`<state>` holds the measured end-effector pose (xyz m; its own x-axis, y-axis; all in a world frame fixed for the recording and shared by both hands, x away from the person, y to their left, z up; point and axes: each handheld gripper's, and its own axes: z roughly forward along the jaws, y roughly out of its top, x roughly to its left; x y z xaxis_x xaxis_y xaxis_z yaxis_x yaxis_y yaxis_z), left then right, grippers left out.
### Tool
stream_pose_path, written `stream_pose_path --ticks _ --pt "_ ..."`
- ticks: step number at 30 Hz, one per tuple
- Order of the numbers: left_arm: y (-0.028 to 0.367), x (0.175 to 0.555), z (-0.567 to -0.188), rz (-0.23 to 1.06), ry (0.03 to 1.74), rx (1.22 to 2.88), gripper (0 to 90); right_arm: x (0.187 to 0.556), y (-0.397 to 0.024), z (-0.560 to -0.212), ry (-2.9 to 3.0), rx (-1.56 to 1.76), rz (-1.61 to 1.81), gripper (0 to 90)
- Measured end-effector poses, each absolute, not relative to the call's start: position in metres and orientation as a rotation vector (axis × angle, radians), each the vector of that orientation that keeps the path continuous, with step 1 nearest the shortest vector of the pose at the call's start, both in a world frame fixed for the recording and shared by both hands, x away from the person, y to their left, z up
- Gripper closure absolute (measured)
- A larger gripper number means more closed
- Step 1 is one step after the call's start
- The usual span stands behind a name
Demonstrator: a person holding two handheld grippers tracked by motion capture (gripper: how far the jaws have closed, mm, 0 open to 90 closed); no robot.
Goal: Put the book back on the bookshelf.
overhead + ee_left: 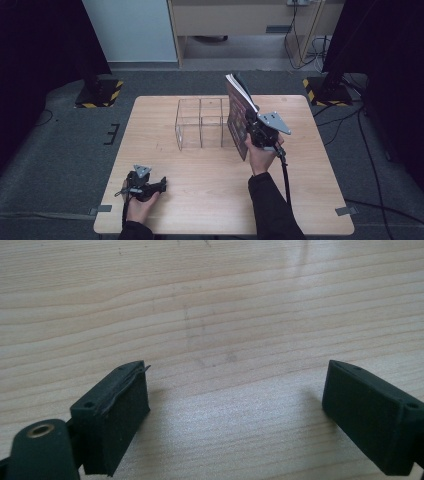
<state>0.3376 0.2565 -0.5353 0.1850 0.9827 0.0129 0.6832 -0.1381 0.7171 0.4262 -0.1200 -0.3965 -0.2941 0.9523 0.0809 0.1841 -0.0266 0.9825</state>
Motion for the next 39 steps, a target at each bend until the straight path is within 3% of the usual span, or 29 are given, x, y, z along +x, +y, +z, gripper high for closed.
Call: stream_pose_path --ticks 10,24,39 --pt "0.257 0.338 -0.535 0.673 1.559 1.891 10.4 0.43 -0.123 -0.401 1.591 1.256 1.365 68.1" --pt "0.256 0.338 -0.535 0.673 1.559 1.89 10.4 0.429 -0.125 -0.402 1.634 1.241 1.397 28.7" --pt "0.257 0.338 -0.535 0.673 1.559 1.891 10.4 0.416 -0.133 -0.397 1.654 1.202 1.392 28.0"
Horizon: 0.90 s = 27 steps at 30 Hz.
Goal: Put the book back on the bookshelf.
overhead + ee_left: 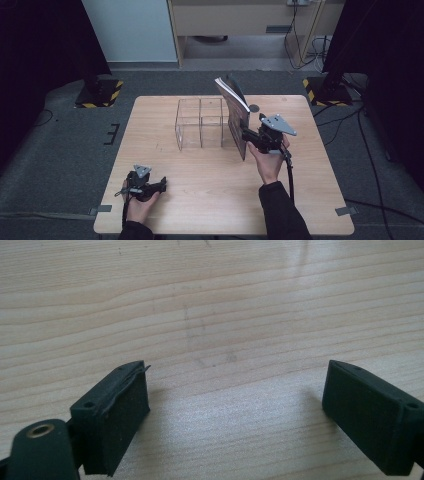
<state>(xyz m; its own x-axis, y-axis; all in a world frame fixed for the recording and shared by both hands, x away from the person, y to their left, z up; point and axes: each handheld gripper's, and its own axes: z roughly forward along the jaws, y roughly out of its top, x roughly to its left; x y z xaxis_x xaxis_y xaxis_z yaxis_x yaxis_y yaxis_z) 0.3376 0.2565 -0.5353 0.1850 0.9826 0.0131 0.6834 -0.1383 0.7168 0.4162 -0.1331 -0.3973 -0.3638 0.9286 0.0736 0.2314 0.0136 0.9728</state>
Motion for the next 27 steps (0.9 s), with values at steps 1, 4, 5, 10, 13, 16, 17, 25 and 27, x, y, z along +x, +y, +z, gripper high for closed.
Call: stream_pose_path --ticks 1,4,5,10,13,16,17,25,27 --pt "0.257 0.338 -0.535 0.673 1.559 1.891 10.4 0.415 -0.134 -0.397 1.656 1.2 1.395 28.0" --pt "0.257 0.338 -0.535 0.672 1.559 1.891 10.4 0.412 -0.135 -0.396 1.666 1.198 1.416 27.6" --pt "0.257 0.338 -0.535 0.672 1.559 1.891 10.4 0.407 -0.136 -0.396 1.679 1.184 1.429 26.9" --pt "0.257 0.338 -0.535 0.672 1.559 1.891 10.4 0.397 -0.142 -0.401 1.722 1.165 1.465 25.5" --pt "0.257 0.338 -0.535 0.673 1.559 1.891 10.4 0.389 -0.15 -0.406 1.742 1.15 1.471 23.3" --pt "0.257 0.338 -0.535 0.673 1.559 1.891 10.4 0.383 -0.161 -0.412 1.749 1.156 1.478 22.3" --pt "0.257 0.338 -0.535 0.672 1.559 1.892 10.4 0.378 -0.17 -0.417 1.754 1.164 1.455 21.1" --pt "0.257 0.338 -0.535 0.673 1.559 1.892 10.4 0.367 -0.206 -0.448 1.794 1.244 1.36 17.5" --pt "0.257 0.338 -0.535 0.673 1.559 1.892 10.4 0.365 -0.214 -0.458 1.817 1.265 1.326 15.9"
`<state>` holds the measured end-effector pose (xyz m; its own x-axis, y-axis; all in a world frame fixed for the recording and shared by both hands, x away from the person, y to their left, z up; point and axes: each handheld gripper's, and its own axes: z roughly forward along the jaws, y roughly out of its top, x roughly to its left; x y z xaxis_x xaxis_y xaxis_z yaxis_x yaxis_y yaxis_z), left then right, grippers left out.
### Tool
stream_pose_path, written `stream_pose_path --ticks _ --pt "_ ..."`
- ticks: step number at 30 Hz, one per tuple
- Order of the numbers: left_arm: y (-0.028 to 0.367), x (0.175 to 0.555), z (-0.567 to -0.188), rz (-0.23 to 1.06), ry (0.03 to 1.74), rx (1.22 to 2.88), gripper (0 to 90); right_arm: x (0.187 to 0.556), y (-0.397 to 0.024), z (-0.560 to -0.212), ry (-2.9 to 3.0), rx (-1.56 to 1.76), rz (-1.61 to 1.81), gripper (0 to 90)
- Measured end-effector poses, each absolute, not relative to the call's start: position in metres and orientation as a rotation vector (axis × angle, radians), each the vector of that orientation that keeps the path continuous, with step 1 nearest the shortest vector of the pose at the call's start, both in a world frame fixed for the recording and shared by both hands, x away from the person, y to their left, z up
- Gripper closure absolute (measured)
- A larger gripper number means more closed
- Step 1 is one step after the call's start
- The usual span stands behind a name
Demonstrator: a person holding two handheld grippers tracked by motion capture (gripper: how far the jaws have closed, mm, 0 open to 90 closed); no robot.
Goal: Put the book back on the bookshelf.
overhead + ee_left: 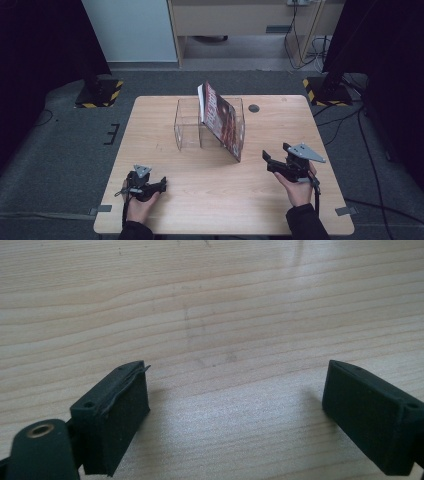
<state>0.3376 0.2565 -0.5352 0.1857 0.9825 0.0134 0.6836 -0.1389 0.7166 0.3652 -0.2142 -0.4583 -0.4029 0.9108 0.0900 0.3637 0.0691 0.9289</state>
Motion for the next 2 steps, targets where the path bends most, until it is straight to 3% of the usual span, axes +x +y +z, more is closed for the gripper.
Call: stream_pose_path --ticks 2 --pt "0.2565 0.3376 -0.5352 0.673 1.559 1.892 10.4 0.3642 -0.2166 -0.4621 1.819 1.274 1.317 15.8"
